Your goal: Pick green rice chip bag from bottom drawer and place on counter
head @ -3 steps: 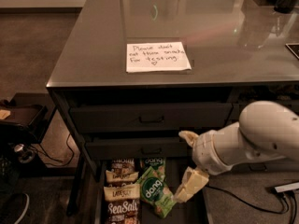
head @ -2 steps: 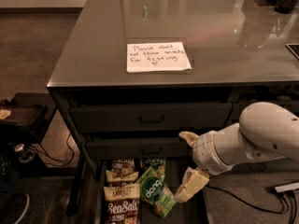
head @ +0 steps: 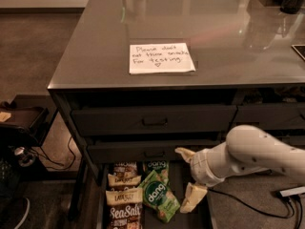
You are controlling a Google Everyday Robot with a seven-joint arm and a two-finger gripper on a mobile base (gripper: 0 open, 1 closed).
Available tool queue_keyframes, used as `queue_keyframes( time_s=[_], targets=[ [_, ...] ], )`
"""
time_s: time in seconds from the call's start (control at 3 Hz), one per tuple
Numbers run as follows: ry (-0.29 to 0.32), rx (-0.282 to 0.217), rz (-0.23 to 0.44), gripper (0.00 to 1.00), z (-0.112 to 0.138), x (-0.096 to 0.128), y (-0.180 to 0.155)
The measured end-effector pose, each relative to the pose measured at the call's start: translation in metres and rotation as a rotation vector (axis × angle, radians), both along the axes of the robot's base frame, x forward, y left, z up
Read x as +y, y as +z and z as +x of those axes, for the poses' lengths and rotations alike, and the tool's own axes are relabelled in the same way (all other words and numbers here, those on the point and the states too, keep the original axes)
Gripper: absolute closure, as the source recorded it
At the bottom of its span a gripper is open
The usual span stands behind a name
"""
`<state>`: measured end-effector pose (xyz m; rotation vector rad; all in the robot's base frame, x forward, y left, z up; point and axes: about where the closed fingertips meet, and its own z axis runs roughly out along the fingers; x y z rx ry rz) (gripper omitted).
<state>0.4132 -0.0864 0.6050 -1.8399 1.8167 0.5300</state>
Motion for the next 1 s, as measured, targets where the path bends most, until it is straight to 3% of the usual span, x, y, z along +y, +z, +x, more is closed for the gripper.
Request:
queue_keyframes(
  time_s=[0.33, 0.67, 1.0],
  targets=[
    [0.071, -0.004, 0.011, 0.0, 0.012, 0.006, -0.074],
    [0.093, 0.041, 0.024, 0.0, 0.022, 0.01, -0.145],
    [0.092, 0.073, 0.04, 0.0, 0.013, 0.014, -0.157]
  ],
)
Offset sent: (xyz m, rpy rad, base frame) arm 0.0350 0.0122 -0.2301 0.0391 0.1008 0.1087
